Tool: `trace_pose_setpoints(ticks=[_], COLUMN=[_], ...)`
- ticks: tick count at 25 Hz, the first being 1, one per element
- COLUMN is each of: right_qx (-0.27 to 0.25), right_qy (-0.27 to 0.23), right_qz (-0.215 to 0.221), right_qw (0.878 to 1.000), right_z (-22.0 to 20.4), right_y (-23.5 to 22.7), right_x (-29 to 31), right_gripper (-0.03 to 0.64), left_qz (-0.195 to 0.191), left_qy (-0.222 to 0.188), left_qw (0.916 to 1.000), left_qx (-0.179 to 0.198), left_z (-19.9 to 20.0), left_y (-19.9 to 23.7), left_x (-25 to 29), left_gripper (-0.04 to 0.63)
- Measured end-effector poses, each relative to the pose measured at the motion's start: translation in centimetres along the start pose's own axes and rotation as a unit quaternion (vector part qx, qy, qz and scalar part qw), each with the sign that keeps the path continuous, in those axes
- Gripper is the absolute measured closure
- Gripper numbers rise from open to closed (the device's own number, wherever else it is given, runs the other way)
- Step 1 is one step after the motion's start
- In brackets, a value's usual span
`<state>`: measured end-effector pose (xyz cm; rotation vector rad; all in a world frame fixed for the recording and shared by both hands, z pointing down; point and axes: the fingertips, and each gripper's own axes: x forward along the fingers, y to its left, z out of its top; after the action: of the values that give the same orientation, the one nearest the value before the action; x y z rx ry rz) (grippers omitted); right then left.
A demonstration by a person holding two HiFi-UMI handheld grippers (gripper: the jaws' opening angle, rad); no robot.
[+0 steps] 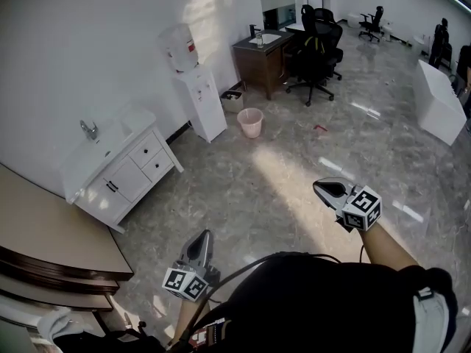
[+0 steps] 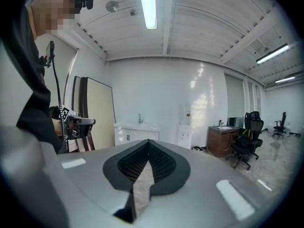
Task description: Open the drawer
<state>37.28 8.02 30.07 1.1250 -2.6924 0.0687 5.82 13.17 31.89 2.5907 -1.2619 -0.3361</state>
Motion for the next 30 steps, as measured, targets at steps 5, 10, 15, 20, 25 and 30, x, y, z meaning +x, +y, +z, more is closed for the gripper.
trace_pose_setpoints(ticks=[5,10,15,20,25,30], right_qx=[-0.001,0.003,-0.009,-0.014,-0.015,-0.003], right_qy=[-0.002,-0.004,-0.016,-0.02,-0.023,-0.019], right_qz=[0.039,0.073,0.114,0.131,0.136,0.128], right_qw=[0.999,0.997,0.993,0.991,0.99,0.992], right_z=[0.3,0.0,1.5,2.2,1.9,1.0], right_y=[-1.5,-6.2,-12.3,-20.2,-27.2,-32.4], right_x=[4.4,8.6,12.7,15.1,16.3,17.7], right_gripper=[0.62,0.62,0.62,0.62,0.62,0.62], left_qz=[0.033,0.069,0.092,0.121,0.124,0.113], left_qy=[0.001,-0.001,-0.013,-0.029,-0.028,-0.013], left_qw=[0.9994,0.9975,0.9954,0.9919,0.9915,0.9933], left_qx=[0.0,0.013,0.023,0.026,0.024,0.019], left_z=[0.1,0.3,0.8,1.6,0.5,-0.2], left_y=[2.3,3.7,4.6,5.2,5.2,6.2], left_x=[1.1,4.8,10.8,18.1,25.1,30.9], left_gripper=[0.597,0.597,0.597,0.597,0.597,0.597])
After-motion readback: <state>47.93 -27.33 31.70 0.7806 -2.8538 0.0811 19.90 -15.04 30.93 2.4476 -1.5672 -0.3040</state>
